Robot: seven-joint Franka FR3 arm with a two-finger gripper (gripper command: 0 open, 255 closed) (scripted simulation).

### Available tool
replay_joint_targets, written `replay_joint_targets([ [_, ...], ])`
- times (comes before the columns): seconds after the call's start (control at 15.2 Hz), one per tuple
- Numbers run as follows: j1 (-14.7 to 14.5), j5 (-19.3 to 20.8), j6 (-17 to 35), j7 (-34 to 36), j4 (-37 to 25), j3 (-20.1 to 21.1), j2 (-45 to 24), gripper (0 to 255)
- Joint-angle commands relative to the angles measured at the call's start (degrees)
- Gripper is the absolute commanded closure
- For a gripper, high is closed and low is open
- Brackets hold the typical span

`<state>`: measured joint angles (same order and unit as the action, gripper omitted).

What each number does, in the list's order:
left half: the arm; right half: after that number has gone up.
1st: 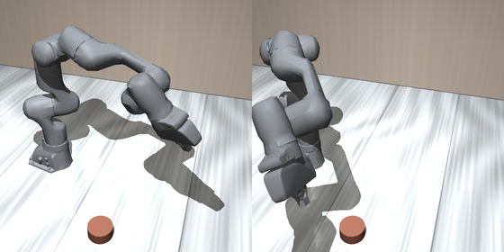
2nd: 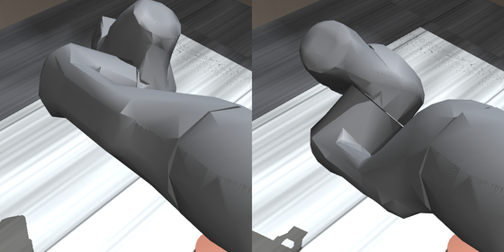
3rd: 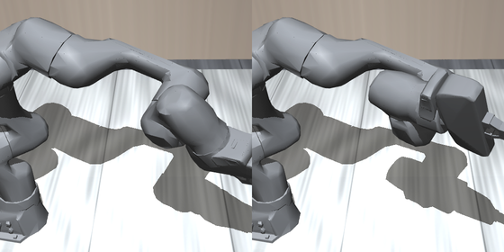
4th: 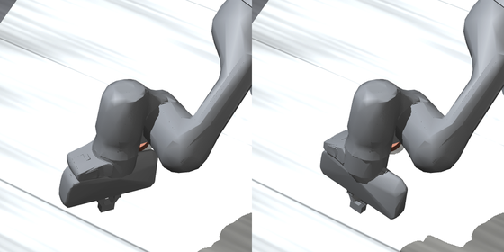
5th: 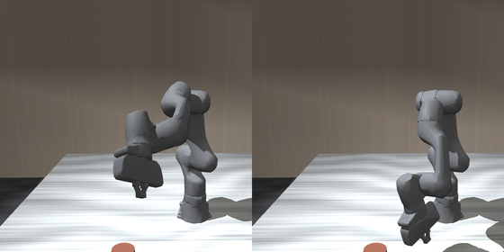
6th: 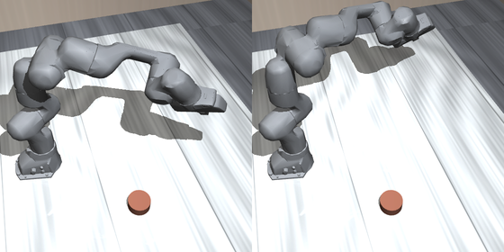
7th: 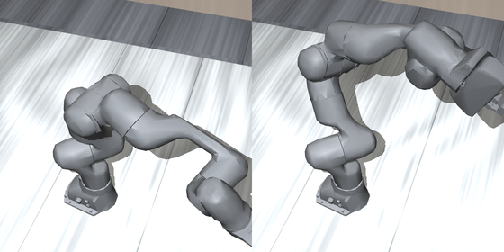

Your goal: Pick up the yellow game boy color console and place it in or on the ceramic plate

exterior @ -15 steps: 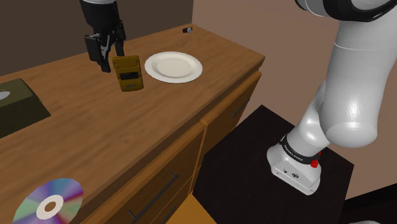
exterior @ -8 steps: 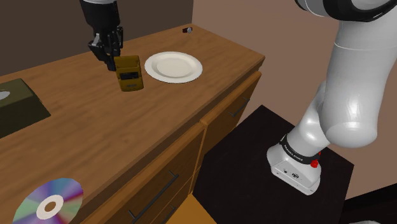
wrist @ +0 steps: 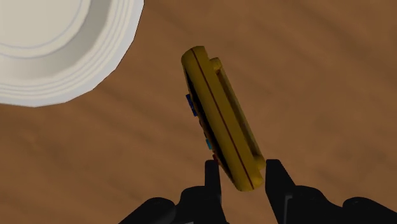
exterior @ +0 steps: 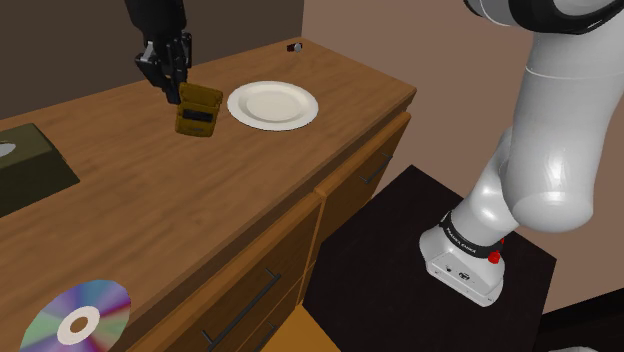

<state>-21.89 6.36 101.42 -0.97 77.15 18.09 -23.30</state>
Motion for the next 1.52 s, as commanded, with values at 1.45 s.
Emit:
replay_joint_targets([
  [1.45,9.01,-3.58,-11.09,-12.02,-3.37,-2.77,8.11,255],
])
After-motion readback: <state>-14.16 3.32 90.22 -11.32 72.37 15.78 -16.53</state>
